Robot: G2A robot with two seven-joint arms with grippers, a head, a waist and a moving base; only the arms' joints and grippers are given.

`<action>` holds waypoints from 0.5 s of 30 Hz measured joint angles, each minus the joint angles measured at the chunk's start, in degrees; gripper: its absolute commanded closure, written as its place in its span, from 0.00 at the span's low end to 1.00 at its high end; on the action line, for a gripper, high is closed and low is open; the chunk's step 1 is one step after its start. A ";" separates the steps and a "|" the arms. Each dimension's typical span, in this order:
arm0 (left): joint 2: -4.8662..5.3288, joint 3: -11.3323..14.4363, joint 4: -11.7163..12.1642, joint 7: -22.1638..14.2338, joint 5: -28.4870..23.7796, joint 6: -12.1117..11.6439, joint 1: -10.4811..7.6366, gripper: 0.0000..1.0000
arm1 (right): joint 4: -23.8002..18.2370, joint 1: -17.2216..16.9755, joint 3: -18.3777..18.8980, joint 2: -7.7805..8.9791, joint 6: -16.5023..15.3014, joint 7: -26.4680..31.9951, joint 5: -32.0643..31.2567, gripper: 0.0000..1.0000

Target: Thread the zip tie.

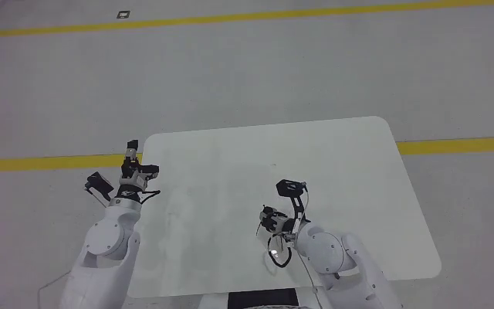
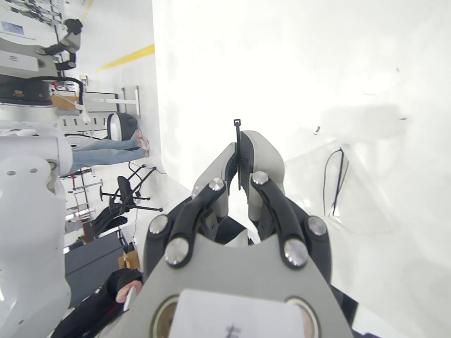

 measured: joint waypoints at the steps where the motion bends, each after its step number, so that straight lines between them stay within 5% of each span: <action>1: 0.00 0.00 0.00 0.00 0.00 0.00 0.00 0.00 | 0.00 0.01 -0.01 0.01 0.00 0.05 -0.06 1.00; 7: 0.14 0.18 -0.26 -0.50 1.70 -1.56 -0.18 0.00 | 0.48 -0.11 0.12 0.02 -0.09 -0.85 0.44 1.00; 11: 0.52 1.01 0.31 -2.44 16.59 -11.84 0.69 0.00 | 0.63 -0.75 1.43 0.11 0.00 -3.74 3.60 1.00; 15: 0.66 1.78 1.99 -0.78 29.81 -19.25 0.59 0.00 | 0.64 -0.89 3.03 0.12 0.01 -5.02 6.91 1.00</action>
